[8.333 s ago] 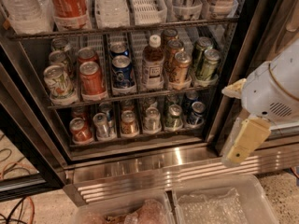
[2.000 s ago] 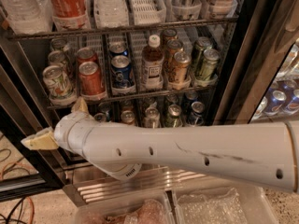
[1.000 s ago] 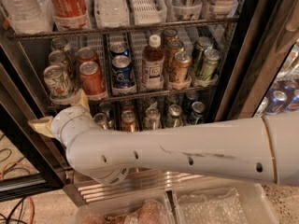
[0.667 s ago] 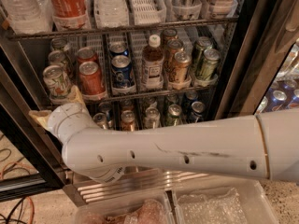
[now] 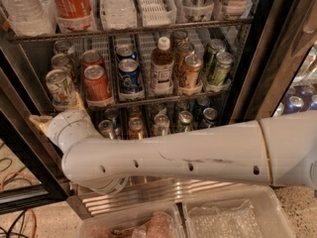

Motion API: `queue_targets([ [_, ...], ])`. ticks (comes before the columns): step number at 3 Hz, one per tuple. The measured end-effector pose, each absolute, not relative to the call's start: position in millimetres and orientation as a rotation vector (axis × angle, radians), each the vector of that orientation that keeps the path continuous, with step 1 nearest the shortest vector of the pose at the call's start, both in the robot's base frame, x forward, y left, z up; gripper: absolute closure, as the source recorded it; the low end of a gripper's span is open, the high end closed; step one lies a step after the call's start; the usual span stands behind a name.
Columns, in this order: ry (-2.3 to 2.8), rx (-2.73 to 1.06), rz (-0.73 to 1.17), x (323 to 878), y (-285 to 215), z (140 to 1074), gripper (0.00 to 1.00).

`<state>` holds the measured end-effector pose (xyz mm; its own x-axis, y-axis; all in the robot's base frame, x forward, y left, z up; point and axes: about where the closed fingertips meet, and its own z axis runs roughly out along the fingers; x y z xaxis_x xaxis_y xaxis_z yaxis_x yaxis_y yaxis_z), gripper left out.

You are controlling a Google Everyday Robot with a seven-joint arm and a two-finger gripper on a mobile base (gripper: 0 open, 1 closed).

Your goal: Pick 7up can from middle shelf of fridge

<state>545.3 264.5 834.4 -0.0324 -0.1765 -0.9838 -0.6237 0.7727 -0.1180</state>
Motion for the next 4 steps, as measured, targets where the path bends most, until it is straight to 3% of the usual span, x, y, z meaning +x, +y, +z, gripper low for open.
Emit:
queue_targets([
  [4, 1.585, -0.597, 0.355, 598.2, 253.7, 826.7, 0.26],
])
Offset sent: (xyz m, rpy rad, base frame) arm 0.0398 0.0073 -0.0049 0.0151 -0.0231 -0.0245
